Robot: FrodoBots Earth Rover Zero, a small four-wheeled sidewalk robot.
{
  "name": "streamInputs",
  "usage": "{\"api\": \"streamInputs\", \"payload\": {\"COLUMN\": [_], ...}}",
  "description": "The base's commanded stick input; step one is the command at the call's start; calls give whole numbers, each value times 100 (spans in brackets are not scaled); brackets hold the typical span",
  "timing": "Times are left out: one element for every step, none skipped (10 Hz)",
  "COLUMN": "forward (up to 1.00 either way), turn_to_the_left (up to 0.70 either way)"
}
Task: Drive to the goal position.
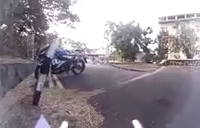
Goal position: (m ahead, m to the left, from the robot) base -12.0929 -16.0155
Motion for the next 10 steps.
{"api": "streamInputs", "payload": {"forward": [0, 0, 0, 0, 0, 0, 0, 0, 0, 0], "turn_to_the_left": [-85, -85, -85, -85, -85, -85, -85, -85, -85, -85]}}
